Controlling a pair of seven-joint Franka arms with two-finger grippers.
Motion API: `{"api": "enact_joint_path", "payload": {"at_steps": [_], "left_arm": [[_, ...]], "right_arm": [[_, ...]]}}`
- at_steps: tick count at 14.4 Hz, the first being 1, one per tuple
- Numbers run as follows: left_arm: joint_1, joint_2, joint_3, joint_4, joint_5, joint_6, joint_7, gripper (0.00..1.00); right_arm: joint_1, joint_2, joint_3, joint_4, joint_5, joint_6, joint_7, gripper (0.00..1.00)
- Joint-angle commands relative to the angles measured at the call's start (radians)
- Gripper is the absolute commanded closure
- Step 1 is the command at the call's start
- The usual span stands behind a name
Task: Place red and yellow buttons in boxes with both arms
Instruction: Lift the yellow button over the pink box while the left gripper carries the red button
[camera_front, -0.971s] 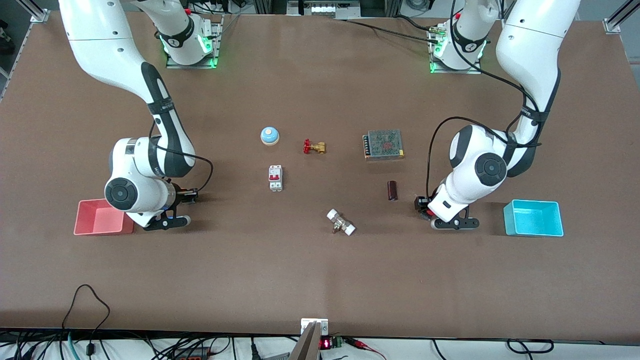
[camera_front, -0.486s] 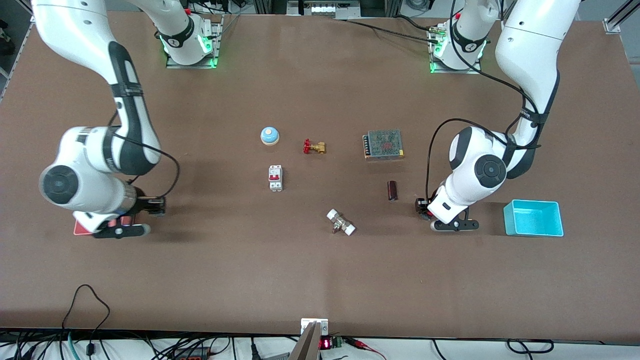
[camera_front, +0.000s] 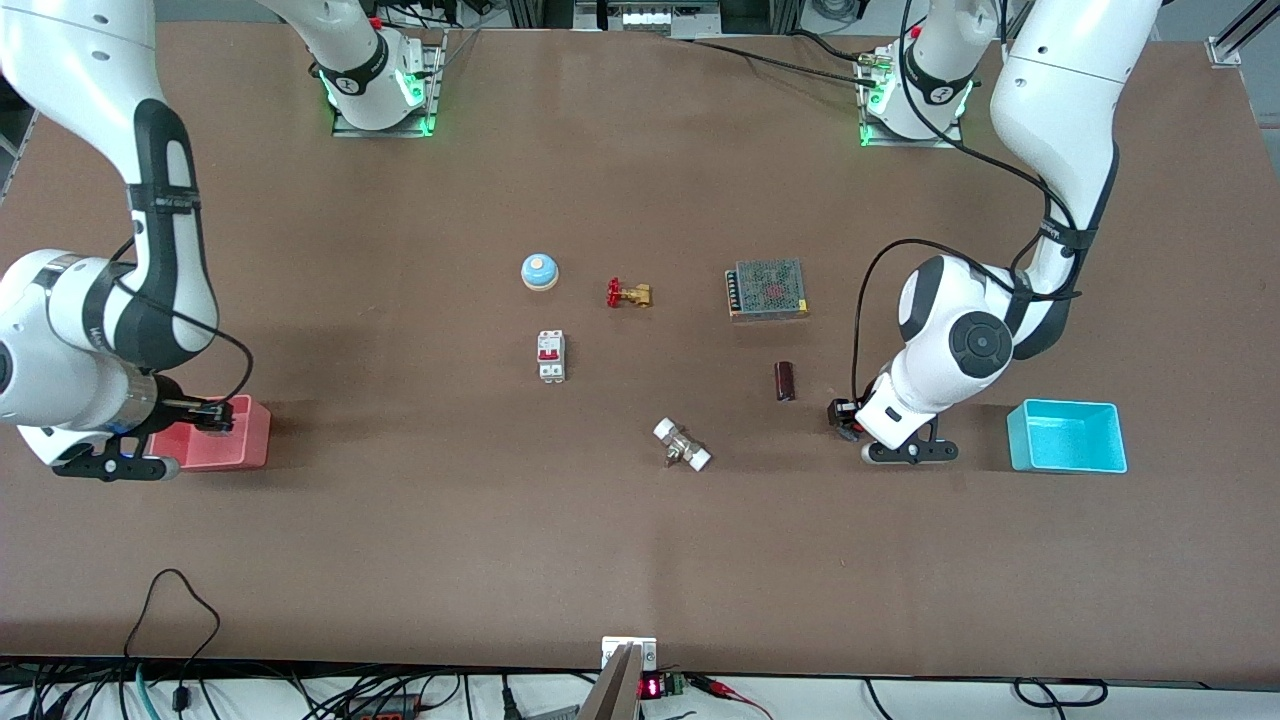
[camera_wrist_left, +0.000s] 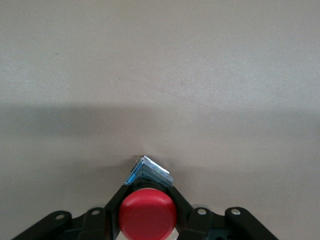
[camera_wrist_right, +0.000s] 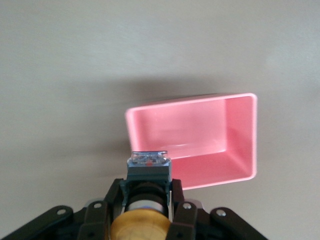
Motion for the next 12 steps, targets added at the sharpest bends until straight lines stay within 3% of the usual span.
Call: {"api": "enact_joint_path", "payload": {"at_steps": [1,2,5,7,12], "left_arm": [[0.006,-0.004,0.009,0.025,0.014,-0.02,-0.009,0.94],[0.014,-0.021,0.014,0.045,0.014,-0.067,-0.004,0.97],[0.078,-0.041,0.017,0.215,0.013,-0.376,0.065,0.98],[0.123,-0.051,0.025,0.295,0.013,-0.493,0.041,0.99],[0.187,-0.069,0.113,0.307,0.034,-0.488,0.053,0.99]], "right_arm": [[-0.04,0.062,0.007,0.082,0.015,-0.004,-0.068,0.71],[-0.056,0.078,0.009,0.097,0.017,-0.004,-0.099,0.71],[-0.083,0.106,0.014,0.113,0.018,-0.001,-0.138,0.71],[-0.083,0.13,0.017,0.128,0.018,0.004,-0.141,0.71],[-0.095,0.178,0.027,0.133,0.081,0.008,-0.142,0.71]]}}
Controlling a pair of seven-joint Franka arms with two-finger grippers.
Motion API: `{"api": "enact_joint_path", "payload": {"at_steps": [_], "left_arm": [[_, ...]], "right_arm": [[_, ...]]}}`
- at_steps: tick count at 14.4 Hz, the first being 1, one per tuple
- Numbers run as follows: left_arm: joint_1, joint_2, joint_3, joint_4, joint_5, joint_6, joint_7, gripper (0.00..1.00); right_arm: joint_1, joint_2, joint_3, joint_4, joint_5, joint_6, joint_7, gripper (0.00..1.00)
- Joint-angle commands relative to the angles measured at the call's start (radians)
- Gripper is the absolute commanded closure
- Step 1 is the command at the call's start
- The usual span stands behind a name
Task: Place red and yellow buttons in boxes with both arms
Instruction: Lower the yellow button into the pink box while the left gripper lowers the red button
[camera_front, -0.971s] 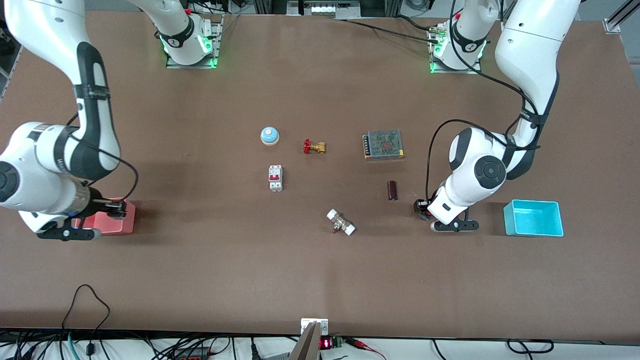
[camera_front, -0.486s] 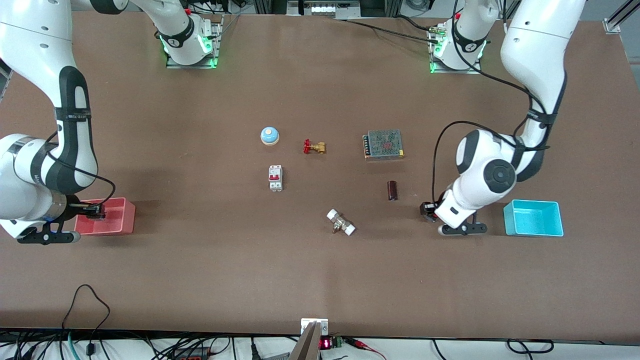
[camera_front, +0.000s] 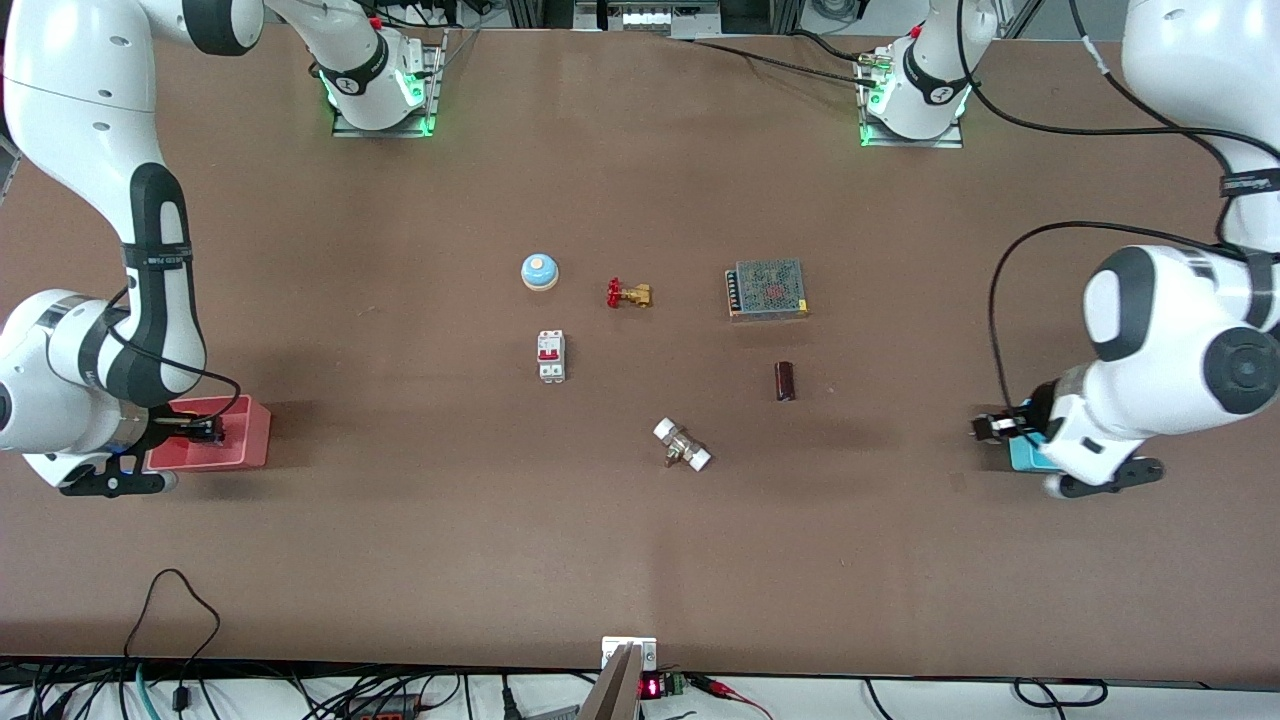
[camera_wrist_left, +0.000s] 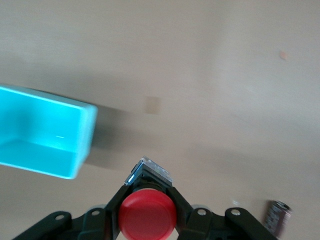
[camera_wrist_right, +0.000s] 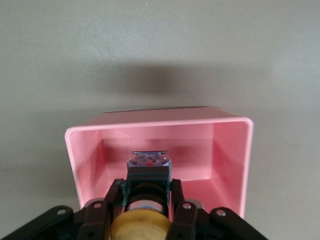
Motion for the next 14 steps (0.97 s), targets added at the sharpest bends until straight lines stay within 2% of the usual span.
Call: {"api": "enact_joint_path", "payload": {"at_steps": [1,5,8,12,13,14], "left_arm": [[0.033,0.01,0.038,0.009,0.021,0.021,0.037,0.99],[0.114,0.047,0.038,-0.005,0.01,0.058,0.149,0.99],[0.15,0.054,0.037,-0.082,0.01,0.185,0.161,0.99],[0.194,0.081,0.027,-0.109,0.006,0.262,0.212,0.99],[0.199,0.088,0.027,-0.109,0.004,0.265,0.226,0.99],[0.206,0.093,0.027,-0.111,-0.012,0.268,0.235,0.99]], "right_arm": [[-0.023,0.033,0.013,0.034,0.027,0.011,-0.023,0.71],[-0.032,0.048,0.013,0.034,0.029,0.019,-0.032,0.71],[-0.044,0.057,0.014,0.032,0.038,0.023,-0.054,0.7],[-0.046,0.073,0.014,0.031,0.069,0.037,-0.077,0.68],[-0.045,0.073,0.014,0.031,0.069,0.037,-0.075,0.62],[-0.044,0.076,0.014,0.031,0.07,0.037,-0.069,0.38]]}}
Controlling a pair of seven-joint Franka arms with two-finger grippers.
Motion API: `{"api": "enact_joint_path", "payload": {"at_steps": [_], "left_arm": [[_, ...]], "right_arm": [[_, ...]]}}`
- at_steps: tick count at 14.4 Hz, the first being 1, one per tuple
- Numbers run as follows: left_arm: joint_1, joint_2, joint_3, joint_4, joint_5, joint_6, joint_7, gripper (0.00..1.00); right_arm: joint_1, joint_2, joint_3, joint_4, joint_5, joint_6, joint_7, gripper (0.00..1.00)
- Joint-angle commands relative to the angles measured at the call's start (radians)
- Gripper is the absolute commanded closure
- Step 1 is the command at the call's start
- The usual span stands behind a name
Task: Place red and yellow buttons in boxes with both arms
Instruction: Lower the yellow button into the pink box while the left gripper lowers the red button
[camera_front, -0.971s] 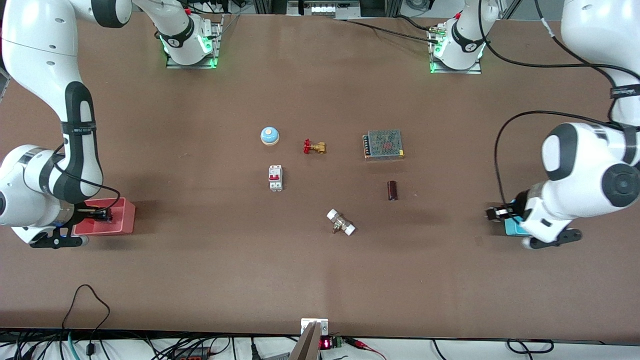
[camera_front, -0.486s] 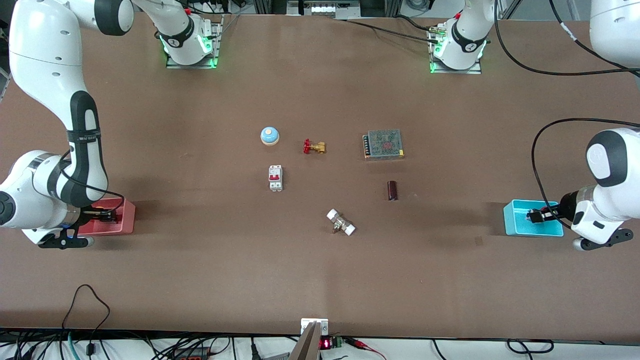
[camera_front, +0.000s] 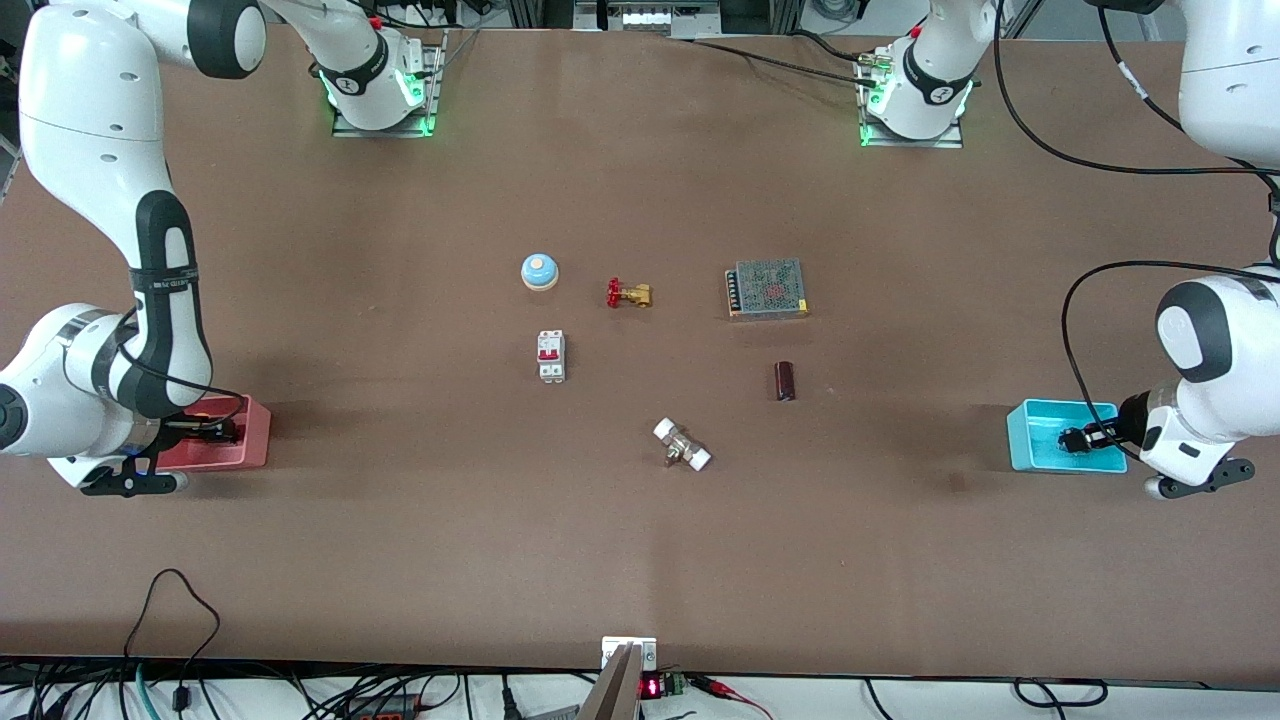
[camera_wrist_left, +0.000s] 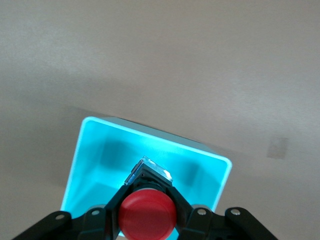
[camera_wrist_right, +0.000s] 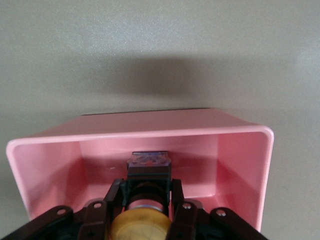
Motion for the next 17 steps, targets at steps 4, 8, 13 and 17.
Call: {"api": "enact_joint_path", "payload": {"at_steps": [4,8,13,17], "left_arm": [[0.023,-0.001,-0.013,-0.092,-0.087,0.13,0.082,0.99],[0.023,0.011,-0.016,-0.129,-0.089,0.187,0.095,0.99],[0.023,0.013,-0.016,-0.123,-0.089,0.184,0.105,0.67],[0.028,0.011,-0.016,-0.114,-0.089,0.174,0.144,0.46]], "right_arm": [[-0.006,-0.008,0.012,0.029,0.028,-0.014,-0.016,0.0],[0.001,-0.12,0.012,0.032,0.028,-0.101,-0.015,0.0],[0.024,-0.278,0.012,0.032,0.017,-0.213,-0.012,0.0],[0.084,-0.404,0.003,0.032,0.011,-0.337,0.051,0.0]]}}
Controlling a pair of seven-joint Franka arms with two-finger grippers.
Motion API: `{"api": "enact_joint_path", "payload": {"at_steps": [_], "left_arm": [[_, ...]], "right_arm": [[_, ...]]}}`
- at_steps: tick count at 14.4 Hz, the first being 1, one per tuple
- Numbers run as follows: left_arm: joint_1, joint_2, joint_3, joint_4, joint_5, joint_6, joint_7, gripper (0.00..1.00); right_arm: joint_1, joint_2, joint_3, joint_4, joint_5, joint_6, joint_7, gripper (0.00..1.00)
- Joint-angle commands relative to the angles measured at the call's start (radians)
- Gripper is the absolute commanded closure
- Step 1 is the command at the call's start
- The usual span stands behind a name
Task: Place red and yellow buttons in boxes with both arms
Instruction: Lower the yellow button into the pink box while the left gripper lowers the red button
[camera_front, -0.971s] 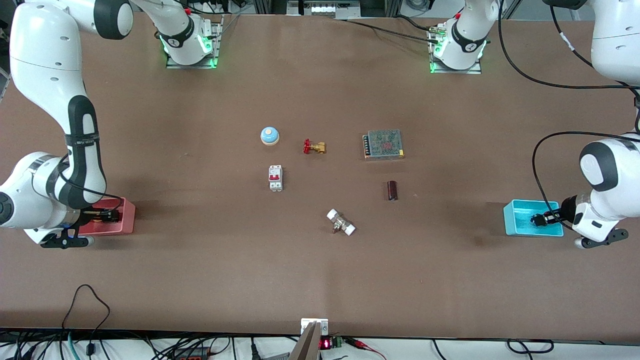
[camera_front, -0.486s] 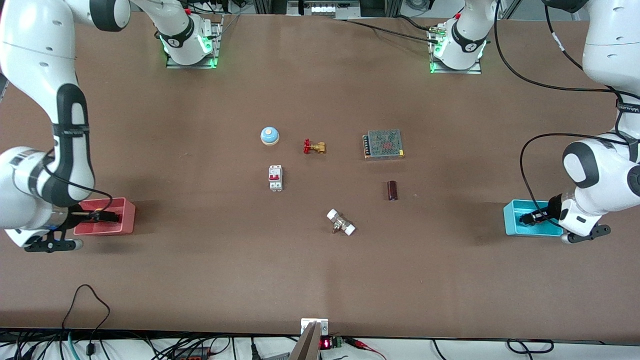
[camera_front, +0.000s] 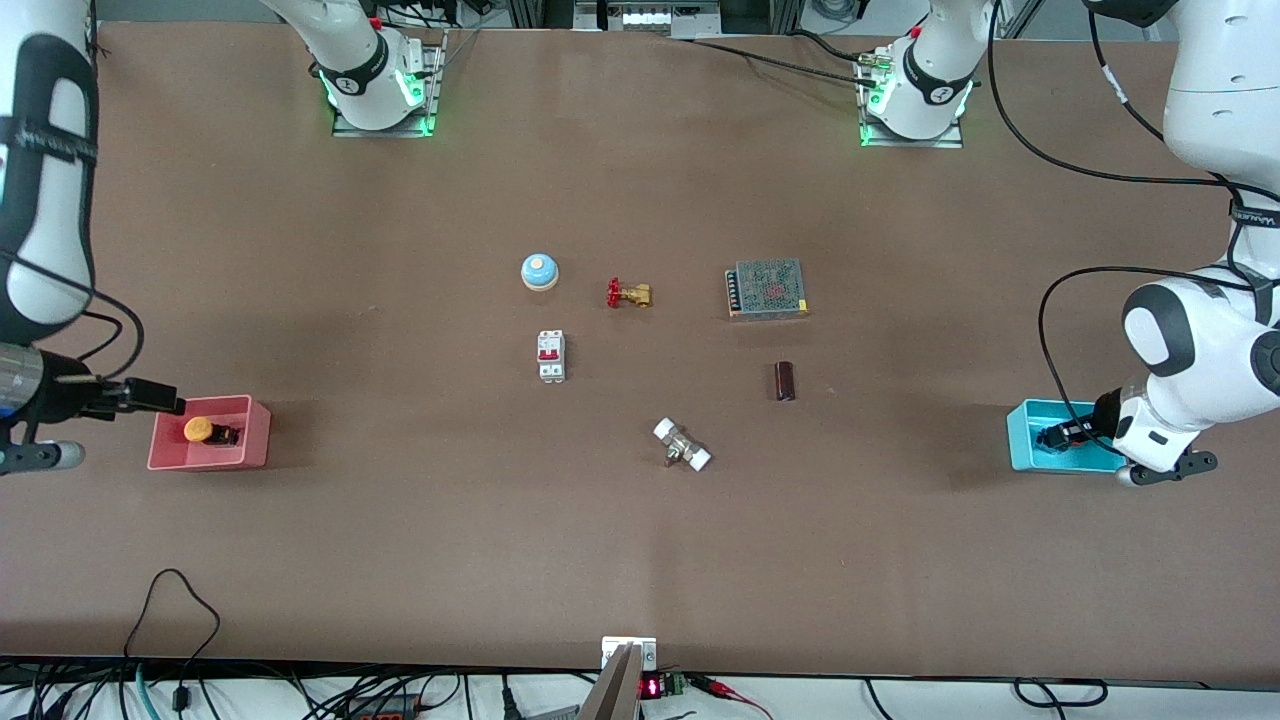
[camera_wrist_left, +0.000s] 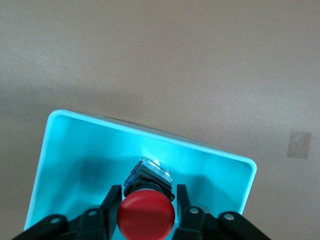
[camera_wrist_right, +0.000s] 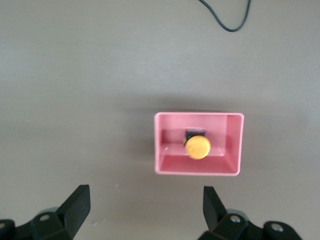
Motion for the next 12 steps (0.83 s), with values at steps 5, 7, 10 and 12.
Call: {"api": "enact_joint_path", "payload": {"at_steps": [5,7,10,12], "left_arm": [[0.015,-0.014,-0.008,0.015,-0.019,-0.03,0.053,0.46],[0.016,-0.017,-0.006,0.067,-0.019,-0.106,0.056,0.46],[0.016,-0.02,0.0,0.171,-0.013,-0.255,0.055,0.45],[0.016,-0.027,0.001,0.243,-0.007,-0.359,0.055,0.15]], "right_arm": [[0.106,-0.16,0.001,-0.026,-0.037,-0.169,0.238,0.0],[0.111,-0.176,-0.002,-0.026,-0.037,-0.196,0.248,0.0],[0.091,-0.231,0.014,-0.032,-0.086,-0.212,0.242,0.0],[-0.013,-0.266,0.146,-0.037,-0.167,-0.227,0.239,0.0]]}}
